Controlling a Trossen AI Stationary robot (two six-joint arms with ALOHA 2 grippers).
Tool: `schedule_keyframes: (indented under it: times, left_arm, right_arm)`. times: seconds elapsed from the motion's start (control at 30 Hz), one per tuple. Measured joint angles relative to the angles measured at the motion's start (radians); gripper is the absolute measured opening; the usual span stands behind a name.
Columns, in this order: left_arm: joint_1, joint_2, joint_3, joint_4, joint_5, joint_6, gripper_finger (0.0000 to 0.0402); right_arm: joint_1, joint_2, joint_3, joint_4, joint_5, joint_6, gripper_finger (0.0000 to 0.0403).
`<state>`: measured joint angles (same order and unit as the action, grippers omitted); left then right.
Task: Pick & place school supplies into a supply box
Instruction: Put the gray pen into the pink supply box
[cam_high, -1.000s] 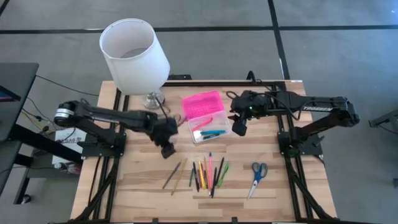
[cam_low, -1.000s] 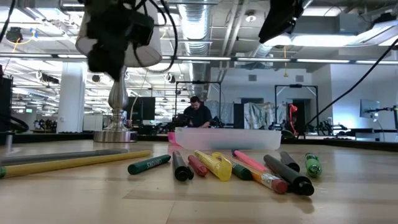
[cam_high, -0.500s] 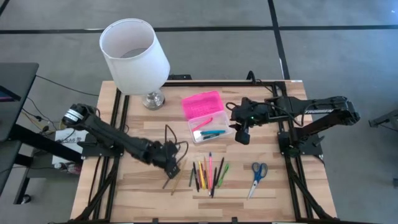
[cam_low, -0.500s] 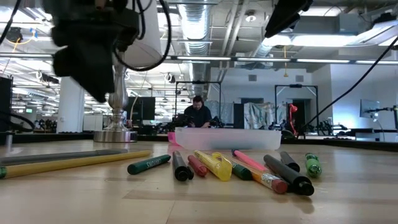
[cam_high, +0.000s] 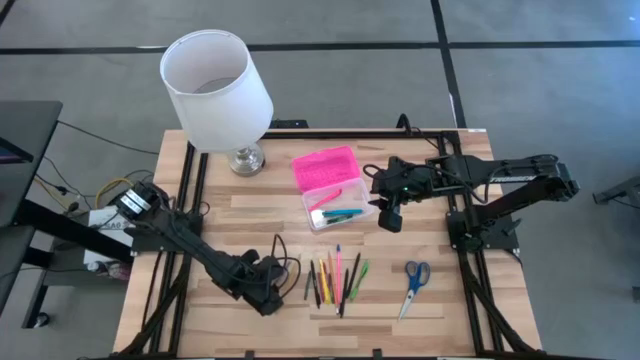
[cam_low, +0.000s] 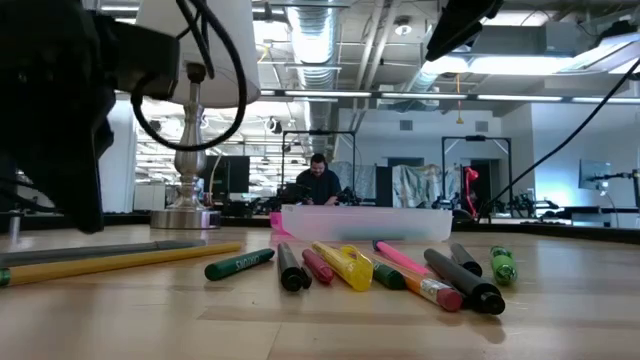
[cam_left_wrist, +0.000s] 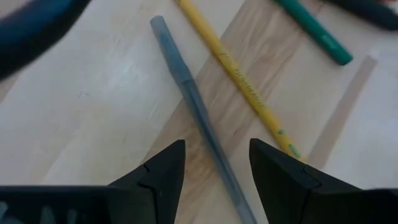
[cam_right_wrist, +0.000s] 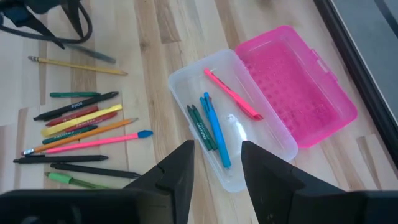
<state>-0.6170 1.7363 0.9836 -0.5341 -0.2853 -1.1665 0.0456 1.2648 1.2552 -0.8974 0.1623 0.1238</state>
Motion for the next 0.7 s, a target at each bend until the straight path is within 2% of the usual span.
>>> schedule_keyframes:
  times: [0.1,0.33,0.7]
  left_arm:
    - [0.000,0.021,0.000,0.005,-0.001,-0.005,0.0174]
    - [0.008,0.019,0.000,-0.023,-0.102,0.006,0.0174]
    - [0.061,0.018,-0.064,0.064,-0.059,0.060,0.0174]
  right_arm:
    - [0.000,0.000,0.000,0.000,0.000,0.002,0.0127]
    - [0.000,0.000,0.000,0.012,0.000,0.008,0.0127]
    - [0.000,0.000,0.000,0.015,0.000,0.008,0.0127]
